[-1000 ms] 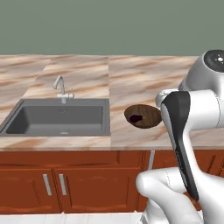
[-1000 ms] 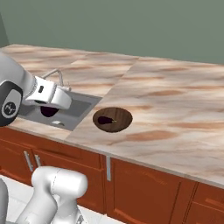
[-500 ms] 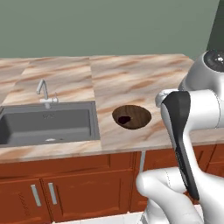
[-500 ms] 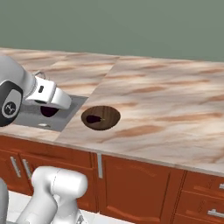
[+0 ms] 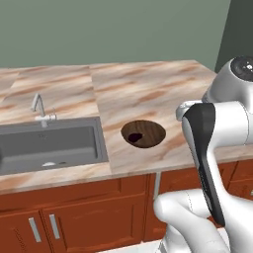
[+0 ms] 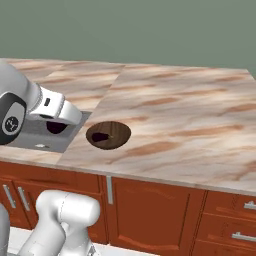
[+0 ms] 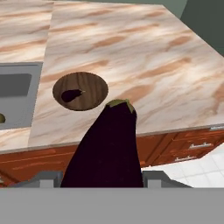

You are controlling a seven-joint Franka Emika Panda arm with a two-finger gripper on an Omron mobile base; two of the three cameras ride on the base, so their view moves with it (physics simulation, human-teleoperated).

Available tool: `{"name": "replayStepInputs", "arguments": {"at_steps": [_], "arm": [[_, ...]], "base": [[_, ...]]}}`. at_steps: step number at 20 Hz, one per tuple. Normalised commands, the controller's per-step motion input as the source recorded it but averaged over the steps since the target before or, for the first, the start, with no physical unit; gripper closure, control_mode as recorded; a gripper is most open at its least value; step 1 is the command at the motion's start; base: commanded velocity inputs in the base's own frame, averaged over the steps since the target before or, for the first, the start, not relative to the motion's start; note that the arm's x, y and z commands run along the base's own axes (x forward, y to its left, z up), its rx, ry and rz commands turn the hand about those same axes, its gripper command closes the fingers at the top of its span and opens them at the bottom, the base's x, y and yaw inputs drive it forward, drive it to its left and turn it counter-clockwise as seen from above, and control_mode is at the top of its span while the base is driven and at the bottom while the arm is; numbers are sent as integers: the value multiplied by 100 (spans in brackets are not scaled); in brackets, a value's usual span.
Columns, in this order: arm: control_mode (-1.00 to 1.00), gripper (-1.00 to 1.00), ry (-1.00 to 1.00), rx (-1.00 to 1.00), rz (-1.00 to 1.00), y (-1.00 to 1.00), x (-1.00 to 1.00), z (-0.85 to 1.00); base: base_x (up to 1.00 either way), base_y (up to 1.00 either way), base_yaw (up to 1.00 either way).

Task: Pick the eggplants from the cabinet and place them in one bowl. Pick the potato from the sink and place it in the other bowl.

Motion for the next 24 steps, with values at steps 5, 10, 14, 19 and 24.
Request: {"name": "replayStepInputs", "arguments": {"at_steps": [5, 10, 14, 19, 24], "arm": [[100, 100, 0, 0, 0, 0, 0, 0], [100, 100, 0, 0, 0, 0, 0, 0], [100, 100, 0, 0, 0, 0, 0, 0], [100, 100, 0, 0, 0, 0, 0, 0], [100, 100, 0, 0, 0, 0, 0, 0]], "base": [[35, 21, -2], [44, 11, 0], [40, 7, 0], [38, 7, 0], [34, 6, 0]]}}
